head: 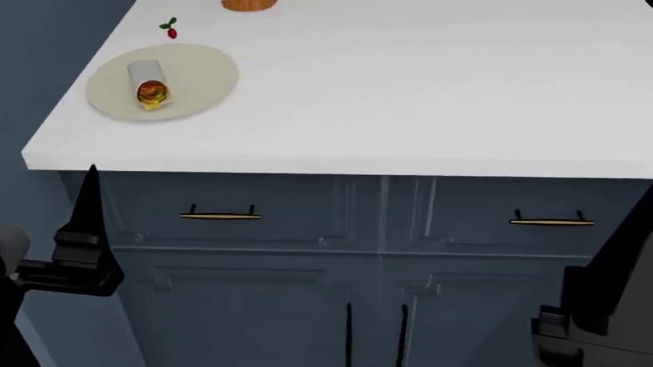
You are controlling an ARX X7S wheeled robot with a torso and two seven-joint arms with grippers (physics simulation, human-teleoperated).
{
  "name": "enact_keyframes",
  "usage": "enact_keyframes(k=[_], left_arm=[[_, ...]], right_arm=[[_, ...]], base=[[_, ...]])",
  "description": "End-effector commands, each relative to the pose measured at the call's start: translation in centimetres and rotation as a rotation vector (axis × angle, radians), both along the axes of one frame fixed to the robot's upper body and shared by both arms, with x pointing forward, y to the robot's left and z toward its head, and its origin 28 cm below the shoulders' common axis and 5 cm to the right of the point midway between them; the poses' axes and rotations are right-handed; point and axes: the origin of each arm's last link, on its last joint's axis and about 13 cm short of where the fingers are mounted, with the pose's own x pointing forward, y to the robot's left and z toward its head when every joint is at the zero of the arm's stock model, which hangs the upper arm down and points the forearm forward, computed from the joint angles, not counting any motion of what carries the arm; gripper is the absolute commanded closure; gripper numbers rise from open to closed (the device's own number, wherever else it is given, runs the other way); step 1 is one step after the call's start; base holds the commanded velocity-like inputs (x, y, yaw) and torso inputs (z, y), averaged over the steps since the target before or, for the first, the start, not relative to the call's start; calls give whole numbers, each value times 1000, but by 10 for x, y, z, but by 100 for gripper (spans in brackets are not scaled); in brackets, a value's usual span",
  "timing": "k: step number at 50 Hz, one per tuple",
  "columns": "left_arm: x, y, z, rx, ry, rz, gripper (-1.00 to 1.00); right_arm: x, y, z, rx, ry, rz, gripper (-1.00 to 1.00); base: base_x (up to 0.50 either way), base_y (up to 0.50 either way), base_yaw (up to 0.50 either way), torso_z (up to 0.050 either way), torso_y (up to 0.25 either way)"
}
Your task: Pick the burrito from the counter and place it in the microwave.
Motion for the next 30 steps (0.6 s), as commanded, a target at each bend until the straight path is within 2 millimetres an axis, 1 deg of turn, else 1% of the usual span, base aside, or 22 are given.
enact_keyframes(k=[1,30], left_arm=[[1,2,0,-15,-5,1,-100],[1,3,2,-20,-10,3,-100]], right_arm=[[0,0,2,-48,-15,8,-100],[1,-1,7,-58,-16,9,-100]], base=[[242,0,0,0,0],[495,-1,0,0,1]])
